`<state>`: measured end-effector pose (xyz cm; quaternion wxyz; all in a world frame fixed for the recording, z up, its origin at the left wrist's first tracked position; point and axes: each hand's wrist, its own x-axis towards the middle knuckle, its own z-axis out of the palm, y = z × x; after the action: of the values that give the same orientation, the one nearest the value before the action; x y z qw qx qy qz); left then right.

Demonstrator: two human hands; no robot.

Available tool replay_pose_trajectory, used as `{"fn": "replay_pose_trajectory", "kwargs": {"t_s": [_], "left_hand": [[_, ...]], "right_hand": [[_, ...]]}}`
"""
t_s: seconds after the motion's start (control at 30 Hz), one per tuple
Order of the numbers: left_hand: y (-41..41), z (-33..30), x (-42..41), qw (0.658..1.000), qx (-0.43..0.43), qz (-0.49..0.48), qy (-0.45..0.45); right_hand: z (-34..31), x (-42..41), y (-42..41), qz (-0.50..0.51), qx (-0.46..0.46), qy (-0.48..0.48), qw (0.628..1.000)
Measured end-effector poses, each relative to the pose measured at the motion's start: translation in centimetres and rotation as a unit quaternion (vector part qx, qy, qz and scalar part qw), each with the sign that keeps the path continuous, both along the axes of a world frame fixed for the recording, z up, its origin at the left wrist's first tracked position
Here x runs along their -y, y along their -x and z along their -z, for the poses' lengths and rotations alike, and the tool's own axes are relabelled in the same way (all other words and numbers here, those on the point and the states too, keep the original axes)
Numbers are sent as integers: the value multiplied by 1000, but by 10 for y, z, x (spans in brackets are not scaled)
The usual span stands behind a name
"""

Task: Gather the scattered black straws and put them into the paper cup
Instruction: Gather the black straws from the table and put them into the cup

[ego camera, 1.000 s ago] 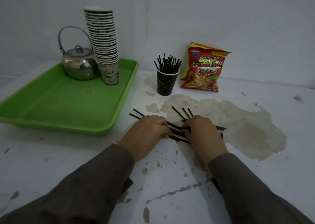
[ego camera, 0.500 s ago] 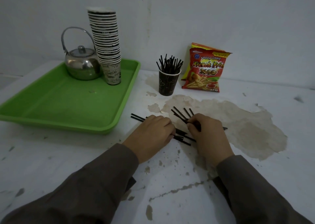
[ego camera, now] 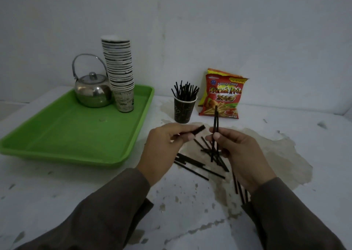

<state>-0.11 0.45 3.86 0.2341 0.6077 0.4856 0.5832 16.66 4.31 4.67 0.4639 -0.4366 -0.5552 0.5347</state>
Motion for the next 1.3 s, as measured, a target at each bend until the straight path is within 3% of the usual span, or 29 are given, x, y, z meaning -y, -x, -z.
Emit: {"fn": "replay_pose_trajectory", "kwargs": {"t_s": [0.17, 0.4, 0.57, 0.8, 1.03, 1.3], "left_hand": [[11, -37, -26, 990, 139, 14, 4], [38, -94, -79, 990, 135, -15, -46], [44, -111, -112, 994, 37, -67, -81], [43, -88, -143, 992, -36, -112, -54], [48, -58, -156, 986, -87, -136, 29], [49, -56, -159, 961, -231, -113, 98]], "right_hand": [[-28, -27, 10, -73, -30, 23, 997], [-85, -76, 31, -37, 8, -75, 996], [-102, -110, 49, 32, 85, -174, 981], [-77, -143, 73, 93, 235, -228, 940], [-43, -154, 82, 55, 311, -219, 923], [-36, -162, 84, -7, 399, -158, 903]]}}
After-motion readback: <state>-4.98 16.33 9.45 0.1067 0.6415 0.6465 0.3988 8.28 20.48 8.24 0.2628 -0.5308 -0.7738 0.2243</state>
